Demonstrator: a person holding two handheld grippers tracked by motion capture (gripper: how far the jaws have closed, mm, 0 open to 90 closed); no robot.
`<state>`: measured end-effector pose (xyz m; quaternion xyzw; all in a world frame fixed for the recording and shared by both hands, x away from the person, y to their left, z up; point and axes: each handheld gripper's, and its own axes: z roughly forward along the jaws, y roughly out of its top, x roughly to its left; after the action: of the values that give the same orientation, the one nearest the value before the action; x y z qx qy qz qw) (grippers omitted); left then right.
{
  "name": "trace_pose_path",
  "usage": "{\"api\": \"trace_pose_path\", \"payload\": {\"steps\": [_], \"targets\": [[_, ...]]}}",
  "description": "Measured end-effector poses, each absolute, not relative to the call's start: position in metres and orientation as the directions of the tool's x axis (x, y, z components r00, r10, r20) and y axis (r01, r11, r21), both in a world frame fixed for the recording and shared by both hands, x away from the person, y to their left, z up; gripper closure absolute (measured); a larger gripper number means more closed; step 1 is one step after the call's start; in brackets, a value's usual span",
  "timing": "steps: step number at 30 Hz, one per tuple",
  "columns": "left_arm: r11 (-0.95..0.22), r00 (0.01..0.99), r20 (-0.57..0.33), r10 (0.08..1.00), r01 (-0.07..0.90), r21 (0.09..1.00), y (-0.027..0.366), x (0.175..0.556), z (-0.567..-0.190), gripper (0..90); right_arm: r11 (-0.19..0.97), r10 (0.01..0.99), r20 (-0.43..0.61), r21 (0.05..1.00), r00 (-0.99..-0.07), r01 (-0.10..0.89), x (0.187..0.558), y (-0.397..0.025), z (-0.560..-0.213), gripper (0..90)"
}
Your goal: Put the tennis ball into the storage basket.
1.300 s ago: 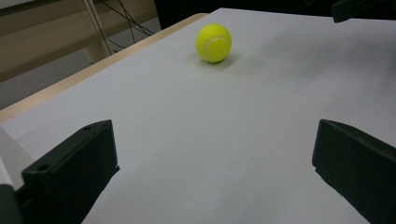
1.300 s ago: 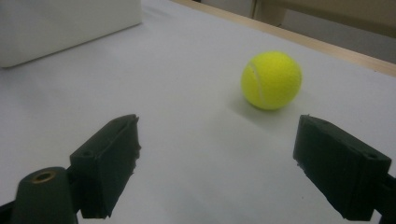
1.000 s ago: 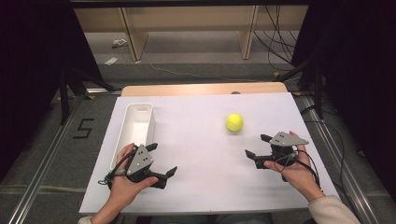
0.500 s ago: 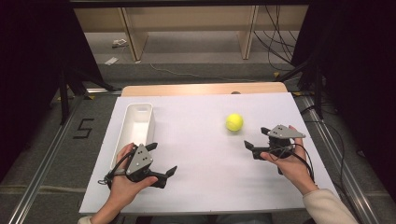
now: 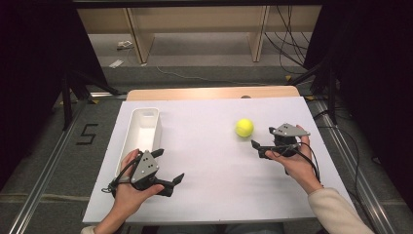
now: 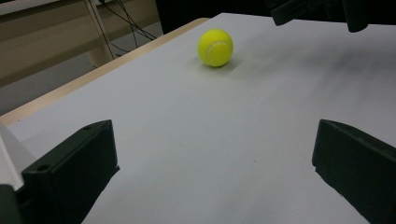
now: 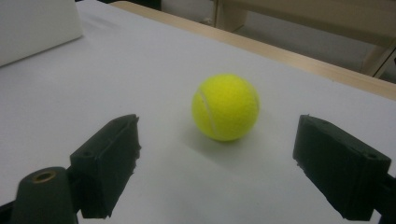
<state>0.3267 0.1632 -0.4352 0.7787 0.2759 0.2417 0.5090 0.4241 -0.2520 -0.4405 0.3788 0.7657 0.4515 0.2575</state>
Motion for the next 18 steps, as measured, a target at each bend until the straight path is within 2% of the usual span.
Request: {"api": "trace_pose_path", "payload": {"steps": [18], "targets": [[-0.334, 0.727, 0.106, 0.678, 0.176, 0.926, 0.163, 0.326, -0.435, 0.0, 0.316, 0.829, -0.055, 0.867, -0.556, 0.385, 0.462, -0.227, -0.450, 15.1]]}}
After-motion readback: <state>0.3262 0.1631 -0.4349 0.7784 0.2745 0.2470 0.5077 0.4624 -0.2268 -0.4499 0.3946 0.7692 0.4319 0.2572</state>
